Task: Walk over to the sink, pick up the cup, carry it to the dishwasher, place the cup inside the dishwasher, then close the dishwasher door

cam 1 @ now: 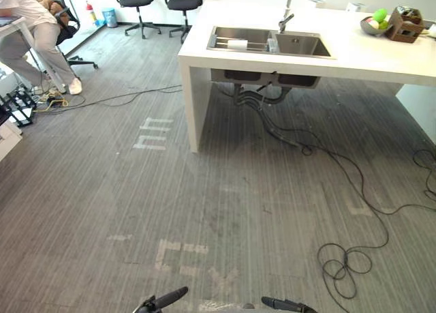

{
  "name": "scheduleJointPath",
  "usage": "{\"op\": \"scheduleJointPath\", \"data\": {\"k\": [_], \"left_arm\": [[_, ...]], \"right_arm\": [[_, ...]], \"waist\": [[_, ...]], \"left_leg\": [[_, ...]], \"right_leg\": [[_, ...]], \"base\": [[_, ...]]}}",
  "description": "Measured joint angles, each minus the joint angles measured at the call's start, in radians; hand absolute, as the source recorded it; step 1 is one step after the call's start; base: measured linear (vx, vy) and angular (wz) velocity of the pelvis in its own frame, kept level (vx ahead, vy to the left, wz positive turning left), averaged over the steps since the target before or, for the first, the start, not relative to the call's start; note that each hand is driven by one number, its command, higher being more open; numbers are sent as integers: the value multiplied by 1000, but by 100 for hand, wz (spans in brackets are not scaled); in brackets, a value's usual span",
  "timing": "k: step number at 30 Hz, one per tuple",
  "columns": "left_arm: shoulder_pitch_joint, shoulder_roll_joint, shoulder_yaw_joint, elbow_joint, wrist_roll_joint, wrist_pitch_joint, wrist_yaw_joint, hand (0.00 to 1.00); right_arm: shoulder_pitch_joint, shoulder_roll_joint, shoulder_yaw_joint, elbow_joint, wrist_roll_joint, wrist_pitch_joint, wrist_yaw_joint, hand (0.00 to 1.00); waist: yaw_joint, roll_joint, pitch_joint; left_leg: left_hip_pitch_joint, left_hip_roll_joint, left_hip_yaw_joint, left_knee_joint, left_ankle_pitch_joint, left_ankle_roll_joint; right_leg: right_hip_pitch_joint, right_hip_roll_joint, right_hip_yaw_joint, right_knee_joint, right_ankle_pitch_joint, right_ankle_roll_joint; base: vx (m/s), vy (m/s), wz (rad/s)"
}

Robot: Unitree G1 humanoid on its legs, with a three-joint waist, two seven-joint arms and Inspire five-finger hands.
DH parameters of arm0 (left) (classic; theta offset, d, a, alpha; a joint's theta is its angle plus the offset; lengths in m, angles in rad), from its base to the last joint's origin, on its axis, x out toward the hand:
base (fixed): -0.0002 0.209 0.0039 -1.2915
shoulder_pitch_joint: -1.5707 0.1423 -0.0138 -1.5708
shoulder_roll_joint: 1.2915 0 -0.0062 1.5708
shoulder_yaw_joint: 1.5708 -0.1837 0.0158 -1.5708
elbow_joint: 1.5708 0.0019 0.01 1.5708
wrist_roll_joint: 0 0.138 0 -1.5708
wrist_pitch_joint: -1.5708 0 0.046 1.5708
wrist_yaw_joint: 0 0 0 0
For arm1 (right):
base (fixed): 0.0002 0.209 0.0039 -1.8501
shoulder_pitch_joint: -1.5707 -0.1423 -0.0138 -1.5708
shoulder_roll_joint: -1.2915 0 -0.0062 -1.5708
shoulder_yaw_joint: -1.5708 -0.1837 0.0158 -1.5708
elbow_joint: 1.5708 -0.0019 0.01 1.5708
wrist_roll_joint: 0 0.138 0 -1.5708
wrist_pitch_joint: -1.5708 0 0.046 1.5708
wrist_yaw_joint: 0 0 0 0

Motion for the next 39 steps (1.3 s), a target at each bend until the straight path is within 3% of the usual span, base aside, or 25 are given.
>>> {"op": "scheduleJointPath", "data": {"k": [2,6,8,11,12,13,14,15,17,19,21,22,23,25,27,28,29,30,31,32,34,37,38,39], "left_arm": [[4,1,1,-4,-12,-7,2,100],[13,-3,2,-14,-3,-50,9,100],[21,-11,7,-32,2,-65,14,100],[22,-19,34,-43,35,-64,12,100],[29,-24,50,-53,42,-63,13,100],[31,-41,68,-61,44,-59,23,100],[31,-49,73,-66,44,-56,28,100],[26,-67,101,-74,44,-52,57,100],[23,-71,112,-72,46,-48,85,100],[24,-74,123,-62,74,-43,108,100],[26,-76,138,-56,124,-47,111,100],[28,-78,146,-57,155,-53,112,100],[37,-83,151,-68,164,-57,113,100],[44,-87,170,-102,164,-61,115,100],[55,-90,168,-160,192,-91,121,100],[55,-93,159,-180,215,-107,122,100],[58,-94,113,-234,292,-153,122,100],[57,-93,89,-255,323,-170,123,100],[63,-96,44,-290,377,-195,127,100],[79,-102,2,-313,418,-221,139,100],[34,-99,-34,-314,438,-232,164,100],[-9,-94,-110,-335,470,-247,200,100],[-5,-93,-127,-359,473,-247,212,100],[5,-83,-150,-433,483,-241,218,100]], "right_arm": [[-2,7,5,-31,38,-58,-11,100],[-2,29,37,-56,75,-94,-18,100],[3,30,39,-73,95,-99,-9,100],[35,41,38,-119,127,-102,-2,100],[55,49,36,-142,139,-106,5,100],[66,43,31,-155,156,-106,14,100],[66,41,25,-158,159,-106,15,100],[61,41,12,-157,161,-96,14,100],[58,44,0,-153,165,-87,14,100],[50,45,-6,-138,177,-73,12,100],[48,41,-4,-136,178,-57,11,100],[56,39,-2,-141,178,-48,10,100],[66,34,1,-149,178,-39,9,100],[65,33,4,-150,175,-30,2,100],[64,32,22,-154,180,-28,-18,100],[64,31,27,-157,198,-28,-28,100],[54,30,41,-162,238,-29,-41,100],[50,29,44,-168,252,-29,-43,100],[45,23,43,-181,255,-29,-42,100],[36,28,40,-174,252,-32,-32,100],[3,42,61,-181,252,-34,-14,100],[-27,45,81,-181,252,-29,-24,100],[-33,48,83,-181,252,-24,-36,100],[-28,56,82,-187,253,-11,-50,100]], "waist": [[-5,-3,14],[-17,-1,15],[-20,4,20],[-27,-1,20],[-26,-6,18],[-28,-2,18],[-29,10,14],[-27,27,6],[-27,27,5],[-28,32,1],[-30,37,-4],[-29,43,-9],[-28,48,-11],[-26,60,-2],[-8,44,15],[1,41,19],[22,34,31],[28,33,38],[31,44,41],[43,71,37],[30,60,42],[19,39,47],[19,37,46],[15,35,44]], "left_leg": [[33,-25,-7,-2,-4,30],[45,-13,-41,1,-23,36],[44,26,-59,32,-68,15],[45,63,-96,89,-140,-25],[59,69,-110,122,-187,-42],[84,91,-127,133,-218,-68],[88,103,-134,132,-226,-73],[102,128,-153,138,-229,-76],[109,140,-158,159,-229,-76],[101,150,-161,259,-229,-76],[37,153,-163,471,-211,-105],[-45,155,-160,674,-152,-178],[-149,176,-137,893,-86,-204],[-287,222,-50,1165,-126,-145],[-426,212,22,1228,-179,-93],[-466,198,42,1199,-194,-72],[-553,159,101,1033,-209,-48],[-574,145,126,930,-204,-54],[-581,116,141,657,-137,-76],[-540,110,153,463,63,-3],[-535,79,153,448,26,4],[-499,16,170,442,-5,51],[-474,5,178,440,-20,59],[-435,-4,178,441,-57,63]], "right_leg": [[-98,-52,2,246,-39,6],[-138,-31,32,192,-62,9],[-194,14,83,139,-59,10],[-225,34,144,75,-28,10],[-224,20,128,94,46,11],[-228,31,105,167,37,-32],[-233,41,91,195,5,-39],[-247,58,72,272,-68,-69],[-242,69,67,300,-111,-82],[-200,92,67,297,-155,-98],[-130,116,70,245,-170,-109],[-77,131,72,196,-171,-113],[-23,147,77,144,-171,-124],[82,163,83,69,-171,-134],[197,143,106,-17,-170,-131],[222,130,113,-38,-170,-130],[264,84,126,-72,-177,-112],[276,64,130,-76,-185,-97],[294,41,142,-78,-203,-68],[323,38,191,-89,-218,-56],[302,36,269,-92,-196,-49],[284,-3,313,-15,-159,-23],[278,-8,321,30,-149,-6],[264,-15,314,121,-114,35]], "base": [[-24,75,4],[69,2,26],[137,-98,23],[262,-199,40],[386,-273,40],[413,-284,40],[518,-326,37],[421,-260,22],[401,-246,3],[398,-214,-14],[393,-192,-11],[383,-151,-5],[386,-127,-6],[437,-35,-6],[418,55,-21],[428,129,-36],[429,164,-34],[522,214,-39],[573,242,-52],[498,248,-47],[393,236,-7],[382,203,18],[570,199,-3],[408,120,-4]]}}
